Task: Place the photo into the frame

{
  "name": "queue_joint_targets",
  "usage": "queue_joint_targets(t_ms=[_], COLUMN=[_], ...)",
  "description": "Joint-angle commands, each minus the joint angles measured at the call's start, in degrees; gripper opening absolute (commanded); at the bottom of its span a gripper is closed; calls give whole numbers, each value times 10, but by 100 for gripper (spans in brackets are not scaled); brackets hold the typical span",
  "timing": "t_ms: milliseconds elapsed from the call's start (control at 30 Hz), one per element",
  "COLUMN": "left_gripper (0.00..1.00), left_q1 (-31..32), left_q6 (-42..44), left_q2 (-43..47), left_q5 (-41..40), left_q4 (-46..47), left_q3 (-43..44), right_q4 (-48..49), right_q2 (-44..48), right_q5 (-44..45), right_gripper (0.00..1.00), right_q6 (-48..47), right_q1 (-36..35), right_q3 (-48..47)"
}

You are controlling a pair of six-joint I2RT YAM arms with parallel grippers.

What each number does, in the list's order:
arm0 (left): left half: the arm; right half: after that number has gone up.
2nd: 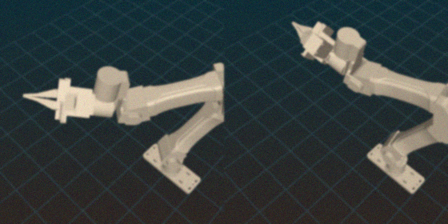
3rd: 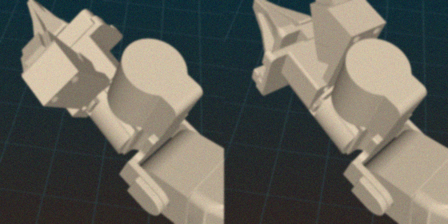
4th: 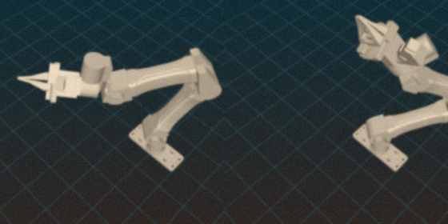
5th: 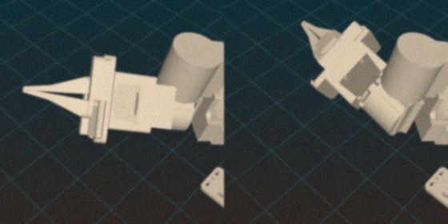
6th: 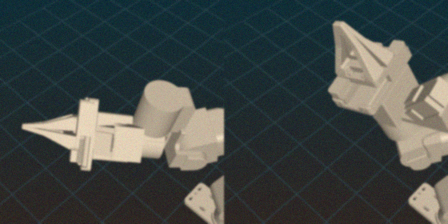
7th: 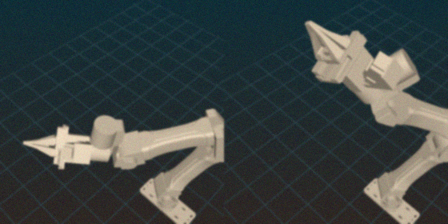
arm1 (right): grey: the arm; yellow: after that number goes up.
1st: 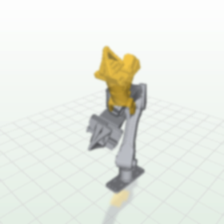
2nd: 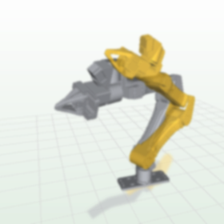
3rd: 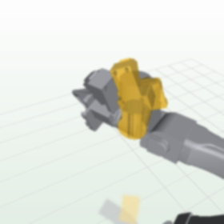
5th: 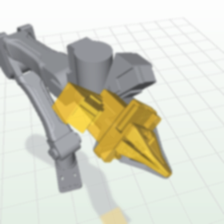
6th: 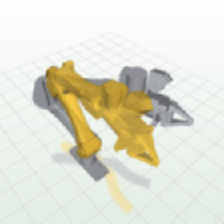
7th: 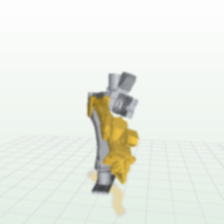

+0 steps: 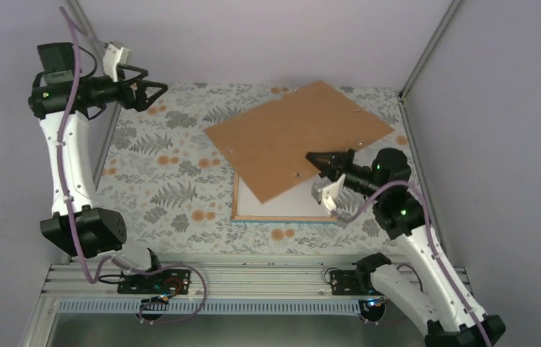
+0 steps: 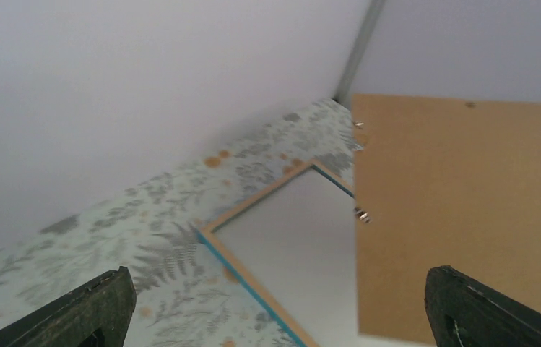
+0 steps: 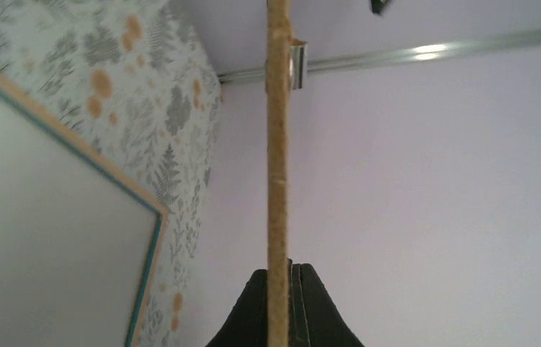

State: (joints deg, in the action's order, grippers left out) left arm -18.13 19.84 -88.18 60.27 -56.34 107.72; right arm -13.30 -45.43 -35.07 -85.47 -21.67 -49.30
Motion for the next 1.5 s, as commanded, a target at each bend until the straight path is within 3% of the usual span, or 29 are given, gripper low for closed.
queue_joint_targets(t_ms=[0, 133, 233, 367, 667, 867, 1000, 1100, 1300, 1400, 1433, 1467], left_gripper=[100, 100, 100, 100, 93, 87, 76, 62, 19, 6, 3, 3], left_q1=[52, 117, 144, 190, 289, 331, 355, 364, 363, 363, 363, 362], left_q6=[102, 70, 58, 38, 33, 71, 94, 104, 97, 78, 66, 54], left_q2=[-36, -59, -72, -50, -20, -40, -48, -45, -16, -3, 2, 6], left_q5=[25, 17, 90, 104, 111, 145, 160, 169, 154, 154, 149, 140], left_q4=[-111, -136, -158, -132, -107, -139, -149, -147, -100, -66, -46, -36], left_q3=[15, 5, -16, -72, -182, -159, -152, -158, -181, -209, -219, -228], right_q4=[95, 134, 140, 137, 102, 71, 63, 59, 55, 57, 59, 60], right_q2=[98, 169, 212, 266, 310, 336, 344, 347, 346, 347, 347, 347], right_q5=[-41, -78, -107, -141, -177, -195, -196, -190, -171, -166, -157, -146], right_gripper=[3, 4, 4, 4, 4, 4, 4, 4, 4, 4, 12, 27], right_q6=[-257, -297, -320, -338, -350, -361, -367, -370, -363, -362, -357, -350], right_q1=[-2, -2, -2, -2, -2, -2, -2, -2, -2, -3, -2, -2], right_q3=[89, 171, 222, 266, 275, 276, 283, 286, 292, 298, 303, 304])
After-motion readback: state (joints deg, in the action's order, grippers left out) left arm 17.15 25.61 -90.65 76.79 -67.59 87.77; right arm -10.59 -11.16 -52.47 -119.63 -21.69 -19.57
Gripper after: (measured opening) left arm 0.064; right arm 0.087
